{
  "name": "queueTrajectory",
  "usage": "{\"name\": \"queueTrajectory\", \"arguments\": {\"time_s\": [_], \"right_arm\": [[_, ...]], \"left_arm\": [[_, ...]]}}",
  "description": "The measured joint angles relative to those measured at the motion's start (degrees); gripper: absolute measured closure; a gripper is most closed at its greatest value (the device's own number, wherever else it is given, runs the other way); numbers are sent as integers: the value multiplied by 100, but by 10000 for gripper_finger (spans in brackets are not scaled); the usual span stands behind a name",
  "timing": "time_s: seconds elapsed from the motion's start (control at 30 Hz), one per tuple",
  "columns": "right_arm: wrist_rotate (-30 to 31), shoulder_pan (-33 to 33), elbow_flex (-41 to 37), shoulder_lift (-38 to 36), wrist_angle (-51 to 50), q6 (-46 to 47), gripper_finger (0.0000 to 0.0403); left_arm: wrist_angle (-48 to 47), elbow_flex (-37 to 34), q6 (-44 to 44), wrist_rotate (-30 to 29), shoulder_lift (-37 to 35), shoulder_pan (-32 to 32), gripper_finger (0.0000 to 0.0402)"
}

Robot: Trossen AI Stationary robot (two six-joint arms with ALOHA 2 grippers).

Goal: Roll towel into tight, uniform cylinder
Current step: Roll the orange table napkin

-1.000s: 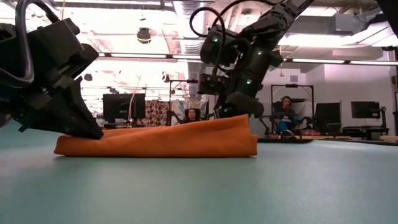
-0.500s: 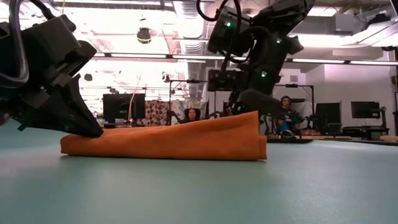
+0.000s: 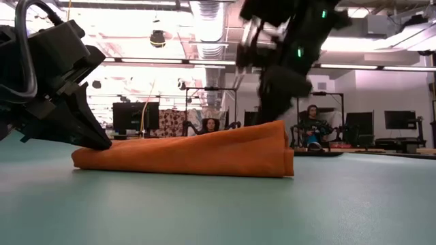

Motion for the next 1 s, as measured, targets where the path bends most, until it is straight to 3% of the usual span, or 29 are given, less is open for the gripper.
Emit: {"name": "queueTrajectory", "arguments": {"time_s": [0.13, 0.43, 1.0], "right_arm": [[184, 240, 2, -364, 250, 50, 396], [-492, 1153, 9, -166, 1258, -484, 400], [-1061, 813, 13, 207, 1239, -581, 401]], "left_arm": [[6, 0, -16, 4, 0, 2, 401], [0, 2, -42, 44, -2, 9, 401], [-33, 7, -208, 131, -4, 9, 401]]}}
